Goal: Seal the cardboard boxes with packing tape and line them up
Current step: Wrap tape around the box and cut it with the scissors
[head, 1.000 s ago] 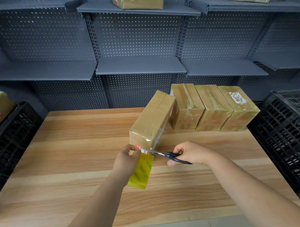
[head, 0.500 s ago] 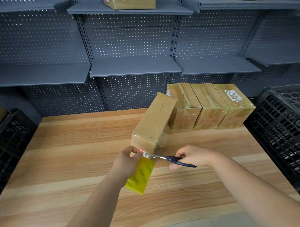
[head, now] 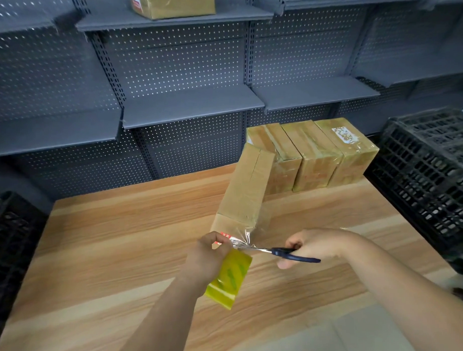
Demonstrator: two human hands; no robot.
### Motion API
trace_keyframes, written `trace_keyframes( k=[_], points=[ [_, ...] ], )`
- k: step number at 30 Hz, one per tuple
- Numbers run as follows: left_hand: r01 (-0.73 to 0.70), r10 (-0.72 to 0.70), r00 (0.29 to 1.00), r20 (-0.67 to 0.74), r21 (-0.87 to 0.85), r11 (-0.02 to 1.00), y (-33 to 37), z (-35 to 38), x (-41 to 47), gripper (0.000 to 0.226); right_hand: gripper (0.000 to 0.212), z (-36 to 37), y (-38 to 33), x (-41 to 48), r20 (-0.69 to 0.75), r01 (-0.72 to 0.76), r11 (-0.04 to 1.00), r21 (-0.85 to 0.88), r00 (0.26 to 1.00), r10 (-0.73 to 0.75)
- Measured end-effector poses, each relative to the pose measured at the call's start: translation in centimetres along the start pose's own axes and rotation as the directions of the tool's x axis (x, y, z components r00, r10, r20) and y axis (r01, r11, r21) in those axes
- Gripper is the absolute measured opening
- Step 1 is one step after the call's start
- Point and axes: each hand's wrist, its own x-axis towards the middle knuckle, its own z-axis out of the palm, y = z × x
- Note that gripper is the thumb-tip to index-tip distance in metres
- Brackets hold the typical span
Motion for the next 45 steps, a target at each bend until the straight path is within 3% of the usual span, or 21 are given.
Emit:
trace_keyframes(
  k=[3, 9, 17, 21, 23, 25, 26, 29, 31, 35, 39, 41, 45],
  points=[
    [-0.012, 0.011, 1.000, 0.026, 0.021, 1.000, 0.2, 0.2, -0.4, 0.008, 0.058, 0.3, 0.5, -0.5, -0.006, -0.010, 1.000, 0.017, 1.000, 0.010],
    [-0.029, 0.027, 0.999, 0.036, 0.062, 0.998, 0.9, 0.7, -1.2, 0.006, 0.042, 1.0, 1.6, -1.4, 0.000, -0.009, 0.995, 0.097, 1.000, 0.009],
    [-0.030, 0.027, 0.998, 0.061, 0.052, 0.998, 1.3, 1.8, -2.0, 0.007, 0.060, 1.9, 3.0, -1.6, -0.003, -0.023, 0.994, 0.108, 1.000, 0.023],
    [0.012, -0.009, 0.999, -0.049, 0.070, 0.997, 1.0, -0.3, -1.3, 0.014, 0.035, 1.9, 5.5, -2.6, 0.093, -0.055, 0.997, 0.055, 0.994, 0.050],
    [0.020, -0.010, 0.997, -0.081, 0.116, 0.993, 0.7, -2.8, -0.6, 0.016, 0.053, 2.0, 8.7, -3.0, 0.078, -0.146, 0.988, 0.040, 0.987, 0.143],
    [0.001, 0.012, 0.997, -0.073, 0.174, 0.985, 0.8, -4.6, -0.2, 0.016, 0.086, 2.0, 10.9, -2.6, 0.034, -0.208, 0.974, 0.085, 0.978, 0.206],
    [-0.008, 0.020, 0.998, -0.064, 0.172, 0.985, 0.9, -4.9, -0.1, 0.015, 0.087, 2.2, 10.9, -2.5, 0.029, -0.217, 0.970, 0.112, 0.976, 0.215],
    [-0.016, 0.019, 1.000, -0.025, 0.139, 0.990, 0.8, -4.7, -0.1, 0.016, 0.050, 3.0, 9.7, -1.2, -0.012, -0.206, 0.965, 0.161, 0.978, 0.211],
    [-0.017, 0.017, 1.000, 0.003, 0.101, 0.995, 0.5, -4.5, -0.1, 0.016, 0.049, 3.9, 9.9, 0.4, -0.109, -0.204, 0.964, 0.170, 0.969, 0.224],
    [0.007, -0.008, 0.999, 0.040, 0.016, 1.000, 0.2, -4.5, -0.6, 0.015, 0.052, 6.8, 12.0, 4.7, -0.321, -0.280, 0.939, 0.198, 0.887, 0.332],
    [0.033, -0.033, 0.998, 0.061, -0.004, 0.999, -0.3, -4.4, -0.7, 0.010, 0.037, 8.5, 13.3, 6.8, -0.517, -0.404, 0.847, 0.345, 0.672, 0.530],
    [0.042, -0.040, 0.994, 0.098, -0.018, 0.999, -0.4, -4.3, -0.7, 0.005, 0.030, 9.1, 14.2, 7.6, -0.549, -0.372, 0.805, 0.463, 0.592, 0.590],
    [0.033, -0.032, 0.992, 0.118, -0.008, 0.999, -0.6, -4.0, -0.3, 0.016, 0.037, 9.8, 14.8, 8.7, -0.501, -0.446, 0.733, 0.513, 0.538, 0.678]
  ],
)
